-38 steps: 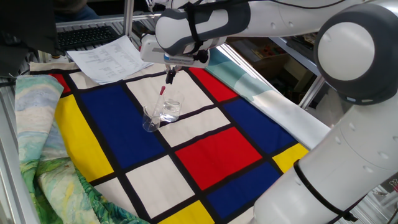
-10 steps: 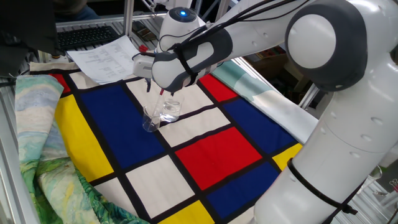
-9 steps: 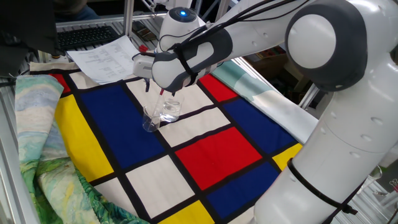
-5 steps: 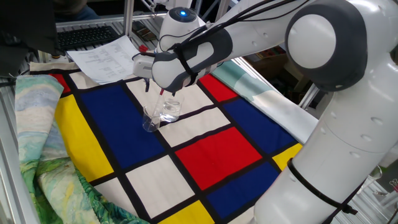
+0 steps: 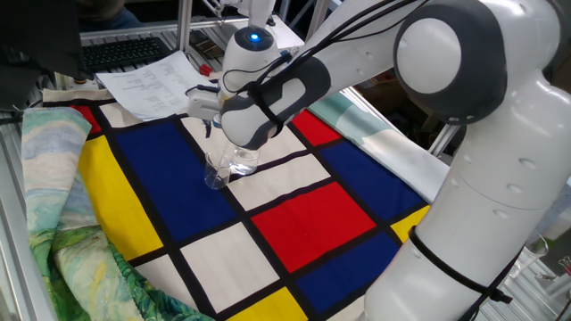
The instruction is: Transfer liquid using a dropper
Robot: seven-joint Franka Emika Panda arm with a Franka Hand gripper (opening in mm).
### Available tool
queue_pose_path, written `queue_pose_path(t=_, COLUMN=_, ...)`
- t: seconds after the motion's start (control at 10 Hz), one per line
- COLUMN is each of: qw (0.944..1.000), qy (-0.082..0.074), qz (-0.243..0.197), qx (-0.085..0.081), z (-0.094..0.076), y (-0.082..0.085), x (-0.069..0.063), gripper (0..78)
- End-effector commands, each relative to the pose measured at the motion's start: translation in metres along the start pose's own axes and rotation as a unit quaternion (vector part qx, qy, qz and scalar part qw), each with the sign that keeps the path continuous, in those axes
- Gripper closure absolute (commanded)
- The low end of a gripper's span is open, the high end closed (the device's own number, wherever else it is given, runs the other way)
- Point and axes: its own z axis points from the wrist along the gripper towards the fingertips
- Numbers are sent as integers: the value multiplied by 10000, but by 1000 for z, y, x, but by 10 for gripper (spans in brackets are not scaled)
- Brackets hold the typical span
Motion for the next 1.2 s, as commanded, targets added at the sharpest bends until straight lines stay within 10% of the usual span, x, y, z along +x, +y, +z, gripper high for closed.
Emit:
queue_pose_path(t=0.1, qw=10000, qy=-39, qz=17, qx=-26, z=-1, y=1, x=-2, gripper=1)
queue_pose_path(t=1.2, qw=9998, qy=-185, qz=44, qx=-44, z=3, y=9, x=-11, gripper=1)
